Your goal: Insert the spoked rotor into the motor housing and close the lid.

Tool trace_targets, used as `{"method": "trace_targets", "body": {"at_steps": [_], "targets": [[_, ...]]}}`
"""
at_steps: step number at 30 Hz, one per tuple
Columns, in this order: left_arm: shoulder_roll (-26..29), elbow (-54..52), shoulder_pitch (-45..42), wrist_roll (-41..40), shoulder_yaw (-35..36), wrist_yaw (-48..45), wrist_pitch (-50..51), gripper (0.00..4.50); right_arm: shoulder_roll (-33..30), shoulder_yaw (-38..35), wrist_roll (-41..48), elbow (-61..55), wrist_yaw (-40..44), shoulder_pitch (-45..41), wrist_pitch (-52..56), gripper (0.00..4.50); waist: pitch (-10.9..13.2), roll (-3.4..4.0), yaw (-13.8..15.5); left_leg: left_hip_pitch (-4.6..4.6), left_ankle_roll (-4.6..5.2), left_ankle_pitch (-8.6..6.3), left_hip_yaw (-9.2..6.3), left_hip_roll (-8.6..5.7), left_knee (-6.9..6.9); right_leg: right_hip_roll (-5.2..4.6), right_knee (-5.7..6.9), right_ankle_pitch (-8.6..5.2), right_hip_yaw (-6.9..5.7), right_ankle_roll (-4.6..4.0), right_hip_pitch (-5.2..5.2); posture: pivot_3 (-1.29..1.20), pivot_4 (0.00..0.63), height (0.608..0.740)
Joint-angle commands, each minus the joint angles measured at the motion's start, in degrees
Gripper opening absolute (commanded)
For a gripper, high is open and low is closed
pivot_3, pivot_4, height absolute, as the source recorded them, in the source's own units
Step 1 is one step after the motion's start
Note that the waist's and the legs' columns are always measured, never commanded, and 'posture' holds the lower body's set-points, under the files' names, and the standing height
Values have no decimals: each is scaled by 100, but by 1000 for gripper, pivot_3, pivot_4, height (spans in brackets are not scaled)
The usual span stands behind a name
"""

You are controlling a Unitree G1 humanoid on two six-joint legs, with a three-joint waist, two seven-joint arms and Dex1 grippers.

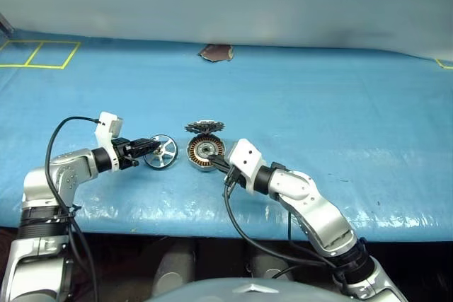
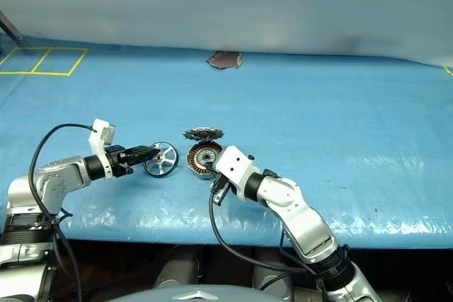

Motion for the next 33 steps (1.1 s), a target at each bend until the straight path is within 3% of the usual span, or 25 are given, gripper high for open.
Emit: {"method": "trace_targets", "body": {"at_steps": [1, 8, 13, 17, 20, 33], "targets": [[271, -213, -26, -32, 28, -147, 10, 1504, -12, -176, 30, -93, -44, 51, -103, 0, 0, -1, 0, 0, 0, 0, 0, 0, 0, 0, 0, -1, 0, -1, 0, 0, 150, 740], [658, -130, 85, 678, -653, -273, -500, 1504, -4, -224, 13, -89, -80, 87, -123, 0, 0, 0, 4, 1, 0, 0, 2, 0, -1, -1, -1, -1, 1, -2, 0, 0, 150, 740], [699, -98, 30, 791, -741, -312, -666, 1504, 22, -178, -32, -66, -87, 73, -141, 0, 0, 0, 3, 2, 0, 0, 2, 0, -4, -2, -1, -3, 1, -5, 0, 0, 150, 740], [645, -24, -6, 849, -752, -319, -789, 2333, 27, -173, -43, -65, -92, 81, -149, 0, 0, 0, 5, 1, 0, 0, 2, 0, -3, -2, -1, -3, 1, -5, 0, 0, 150, 740], [645, -35, -3, 833, -760, -292, -713, 3333, 13, -178, -45, -69, -94, 87, -152, 0, 0, 0, 3, 0, 0, 0, 2, 0, -4, -3, -1, -3, 0, -5, -1, 0, 150, 740], [751, 0, 66, 1185, -1131, -419, -841, 3333, 22, -171, -44, -54, -114, 68, -159, 0, -1, 2, 3, 5, 0, 0, 2, 0, -3, -3, 0, -3, 0, -4, 3, 0, 150, 740]]}}
